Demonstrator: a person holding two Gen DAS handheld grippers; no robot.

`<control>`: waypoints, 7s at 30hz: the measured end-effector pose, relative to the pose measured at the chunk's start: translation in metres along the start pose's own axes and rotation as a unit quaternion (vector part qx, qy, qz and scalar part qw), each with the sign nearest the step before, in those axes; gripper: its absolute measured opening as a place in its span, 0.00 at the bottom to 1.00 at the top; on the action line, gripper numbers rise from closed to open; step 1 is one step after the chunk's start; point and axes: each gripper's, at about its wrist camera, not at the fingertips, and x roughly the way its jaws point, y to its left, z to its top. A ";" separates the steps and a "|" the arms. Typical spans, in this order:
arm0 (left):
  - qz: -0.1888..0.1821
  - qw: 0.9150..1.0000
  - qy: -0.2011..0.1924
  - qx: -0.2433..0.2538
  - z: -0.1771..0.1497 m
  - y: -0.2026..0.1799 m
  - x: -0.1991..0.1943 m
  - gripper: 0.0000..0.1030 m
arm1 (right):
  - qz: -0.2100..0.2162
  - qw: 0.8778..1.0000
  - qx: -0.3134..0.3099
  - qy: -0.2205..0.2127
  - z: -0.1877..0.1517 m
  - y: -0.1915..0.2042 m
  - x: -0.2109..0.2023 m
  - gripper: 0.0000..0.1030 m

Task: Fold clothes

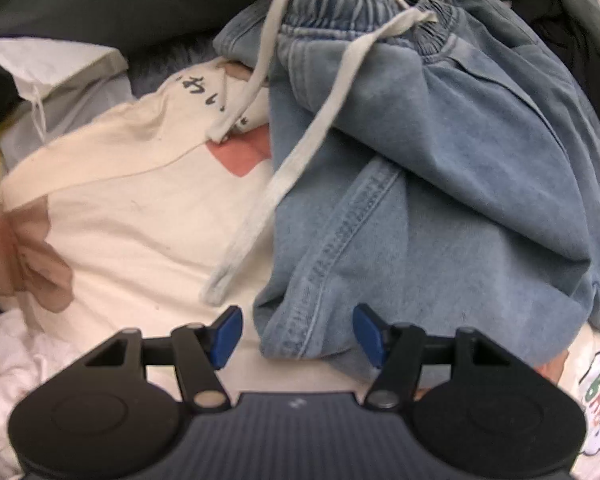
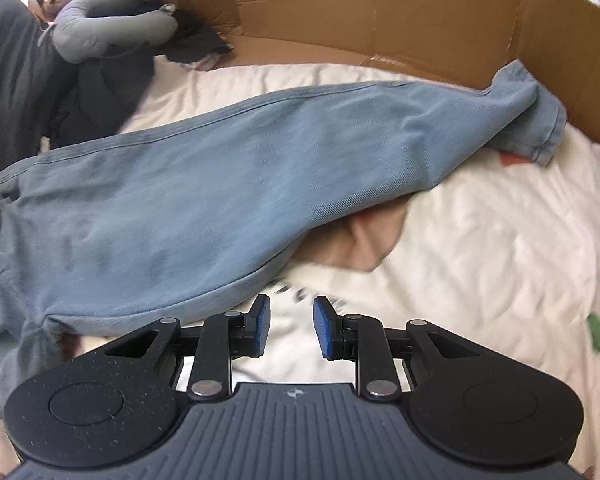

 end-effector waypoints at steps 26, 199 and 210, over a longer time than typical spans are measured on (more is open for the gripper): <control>-0.218 0.974 -0.054 0.038 0.038 -0.081 -0.066 0.11 | 0.197 0.972 -0.073 0.107 -0.089 0.155 0.017 0.30; -0.281 0.943 0.042 0.176 -0.023 -0.221 -0.103 0.23 | 0.283 0.929 -0.240 -0.007 -0.053 0.089 0.007 0.21; -0.209 0.967 0.024 0.147 -0.016 -0.192 -0.080 0.48 | 0.223 0.958 -0.181 -0.021 -0.037 0.008 -0.015 0.21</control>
